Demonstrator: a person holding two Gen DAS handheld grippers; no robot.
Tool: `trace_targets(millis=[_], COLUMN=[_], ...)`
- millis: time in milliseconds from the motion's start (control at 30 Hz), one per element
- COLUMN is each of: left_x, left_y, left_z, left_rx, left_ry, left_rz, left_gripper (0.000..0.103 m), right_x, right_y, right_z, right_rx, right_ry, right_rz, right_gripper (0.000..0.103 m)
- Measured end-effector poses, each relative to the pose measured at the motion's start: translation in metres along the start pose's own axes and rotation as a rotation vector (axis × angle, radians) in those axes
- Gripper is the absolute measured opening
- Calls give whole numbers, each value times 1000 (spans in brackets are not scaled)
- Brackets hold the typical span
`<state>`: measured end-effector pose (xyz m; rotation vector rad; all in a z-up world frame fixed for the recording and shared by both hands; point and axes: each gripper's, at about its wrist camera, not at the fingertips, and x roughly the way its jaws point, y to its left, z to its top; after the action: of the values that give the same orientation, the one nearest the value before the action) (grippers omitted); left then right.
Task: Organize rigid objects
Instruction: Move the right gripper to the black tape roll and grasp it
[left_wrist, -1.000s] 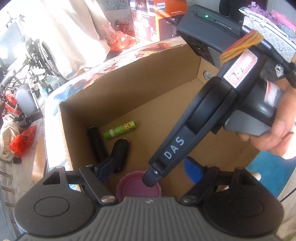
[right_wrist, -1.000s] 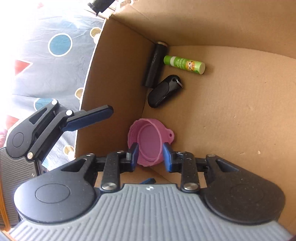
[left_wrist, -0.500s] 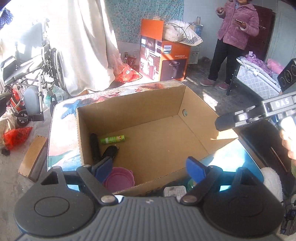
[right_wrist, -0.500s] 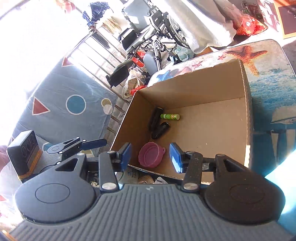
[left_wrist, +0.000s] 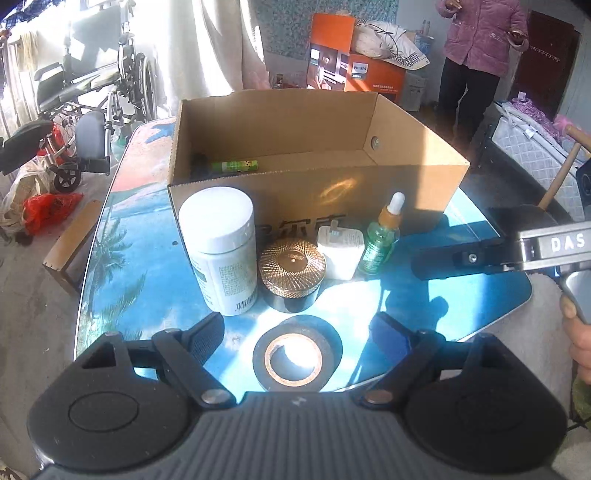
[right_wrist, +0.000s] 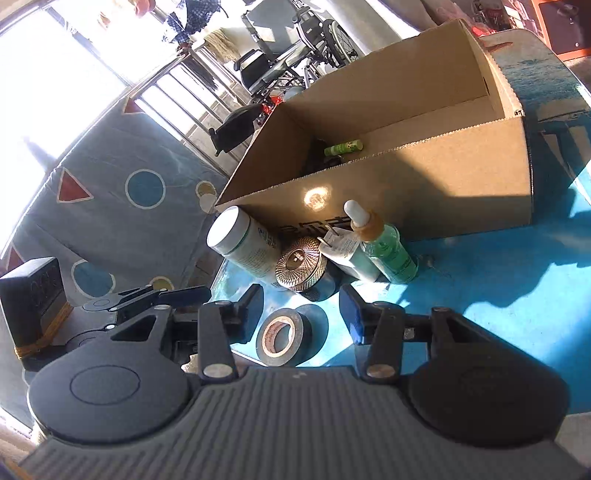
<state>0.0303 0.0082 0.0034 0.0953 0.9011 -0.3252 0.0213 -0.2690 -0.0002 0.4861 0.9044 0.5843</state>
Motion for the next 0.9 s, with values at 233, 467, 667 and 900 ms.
trace_targets(millis=[233, 467, 667, 900], left_x=[33, 47, 50, 51], left_y=[-12, -13, -14, -22], left_z=[-27, -34, -35, -33], left_rx=[81, 106, 99, 124], left_ry=[71, 102, 91, 79], left_rz=[105, 110, 90, 79], left_gripper=[85, 72, 66, 66], right_x=[67, 104, 123, 113], right_y=[35, 54, 58, 56], right_z=[-12, -24, -26, -26], right_rx=[-155, -301, -341, -356], right_ry=[146, 204, 222, 219], right_rz=[-51, -128, -160, -193], right_gripper=[39, 28, 18, 18])
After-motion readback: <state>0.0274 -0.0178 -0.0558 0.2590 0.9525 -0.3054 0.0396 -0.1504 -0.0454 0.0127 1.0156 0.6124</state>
